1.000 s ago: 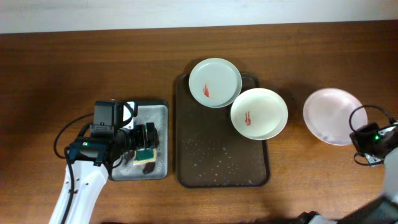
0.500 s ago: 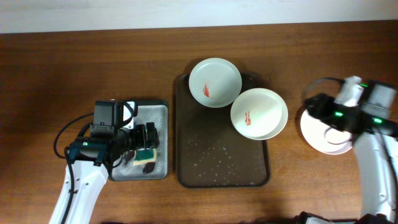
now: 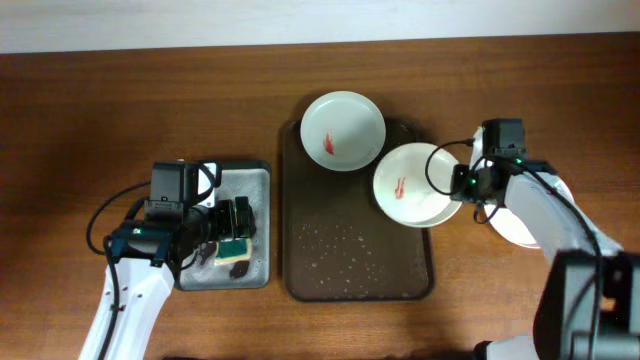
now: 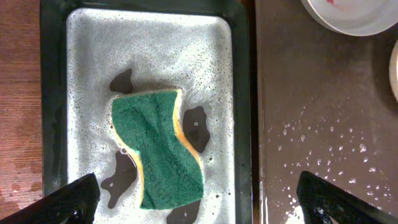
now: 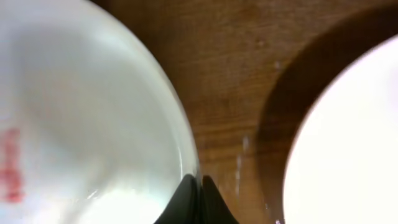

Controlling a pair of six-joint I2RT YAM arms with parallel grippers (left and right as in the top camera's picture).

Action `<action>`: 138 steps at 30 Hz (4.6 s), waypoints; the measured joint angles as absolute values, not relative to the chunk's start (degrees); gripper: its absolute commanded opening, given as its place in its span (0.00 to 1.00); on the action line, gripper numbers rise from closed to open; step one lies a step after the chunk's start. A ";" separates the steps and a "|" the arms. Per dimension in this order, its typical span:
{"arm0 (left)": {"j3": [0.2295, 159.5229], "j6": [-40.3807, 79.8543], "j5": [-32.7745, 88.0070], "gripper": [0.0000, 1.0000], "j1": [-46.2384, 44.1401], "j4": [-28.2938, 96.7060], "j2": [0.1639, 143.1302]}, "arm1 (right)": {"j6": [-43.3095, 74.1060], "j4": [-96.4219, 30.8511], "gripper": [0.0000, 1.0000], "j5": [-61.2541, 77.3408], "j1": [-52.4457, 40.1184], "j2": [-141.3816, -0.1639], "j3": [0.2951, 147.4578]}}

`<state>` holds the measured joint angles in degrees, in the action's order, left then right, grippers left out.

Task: Clean dirty plates on tray and stack at the side
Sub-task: 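Move the right gripper back to grip the next white plate's rim, then grasp the sponge in the basin with the left gripper, then scrub the held plate with the sponge in the left gripper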

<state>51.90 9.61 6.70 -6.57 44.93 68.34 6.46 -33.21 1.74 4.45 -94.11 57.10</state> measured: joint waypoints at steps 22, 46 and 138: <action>52.10 9.63 7.57 1.00 -6.55 43.44 68.34 | 12.16 -45.65 0.54 12.14 -14.68 -72.55 51.05; 51.44 21.78 0.75 0.75 -12.75 46.00 89.32 | 10.52 -53.82 0.54 14.94 -14.70 -62.19 53.45; 67.44 31.57 14.17 0.00 -40.45 25.69 111.28 | 16.53 -38.70 0.04 13.54 -14.68 -100.49 55.31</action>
<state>67.44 31.57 14.17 -40.45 25.69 111.28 16.53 -38.70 13.54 -14.68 -100.49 55.31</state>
